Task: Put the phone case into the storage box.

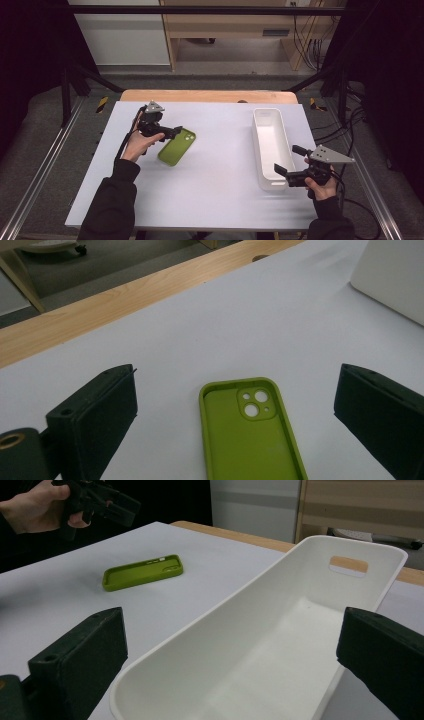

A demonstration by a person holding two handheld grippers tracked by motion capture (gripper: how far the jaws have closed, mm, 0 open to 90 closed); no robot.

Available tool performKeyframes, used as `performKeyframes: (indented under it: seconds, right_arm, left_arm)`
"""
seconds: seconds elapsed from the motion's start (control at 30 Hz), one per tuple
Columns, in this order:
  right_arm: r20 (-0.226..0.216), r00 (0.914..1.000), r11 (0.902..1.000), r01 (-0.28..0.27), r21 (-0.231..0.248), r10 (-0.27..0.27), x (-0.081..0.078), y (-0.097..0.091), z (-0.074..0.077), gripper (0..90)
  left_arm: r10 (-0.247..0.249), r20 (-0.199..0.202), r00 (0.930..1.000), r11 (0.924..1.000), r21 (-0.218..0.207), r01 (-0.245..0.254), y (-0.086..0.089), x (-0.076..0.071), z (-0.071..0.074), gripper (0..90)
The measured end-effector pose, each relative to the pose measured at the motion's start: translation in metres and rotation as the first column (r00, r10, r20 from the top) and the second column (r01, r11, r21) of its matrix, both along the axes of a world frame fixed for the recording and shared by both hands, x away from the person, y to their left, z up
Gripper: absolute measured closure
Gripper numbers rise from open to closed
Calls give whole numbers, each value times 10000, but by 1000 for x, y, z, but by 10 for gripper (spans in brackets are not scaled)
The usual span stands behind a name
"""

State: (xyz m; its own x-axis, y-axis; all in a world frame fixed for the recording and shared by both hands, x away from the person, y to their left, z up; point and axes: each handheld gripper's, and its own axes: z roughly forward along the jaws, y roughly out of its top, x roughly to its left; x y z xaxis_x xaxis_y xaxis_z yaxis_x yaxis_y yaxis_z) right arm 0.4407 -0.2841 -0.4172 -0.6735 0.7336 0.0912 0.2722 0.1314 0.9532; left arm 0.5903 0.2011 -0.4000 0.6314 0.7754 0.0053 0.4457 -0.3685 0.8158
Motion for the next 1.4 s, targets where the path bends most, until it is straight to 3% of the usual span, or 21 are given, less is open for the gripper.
performKeyframes:
  seconds: [0.73, 1.07, 1.27, 1.4]
  right_arm:
    - [-27, 10000, 10000, 13, -13, -13, 0, 0, 0, 3]
    - [-20, 10000, 10000, -25, 0, 25, 0, 0, 0, 3]
    - [-26, 10000, 10000, -31, -14, 31, 0, 0, 0, 4]
    - [-27, 10000, 10000, -38, -10, 38, 0, 0, 0, 4]
  left_arm:
    - [188, -662, 9976, 9998, 57, -185, 2, 5, -25, 34]
    - [349, -783, 9963, 9994, 0, -350, 5, 7, -34, 37]
    - [376, -951, 9948, 9987, 366, -342, 3, 7, -40, 28]
    - [340, -982, 9946, 9989, 359, -306, 3, 7, -40, 25]
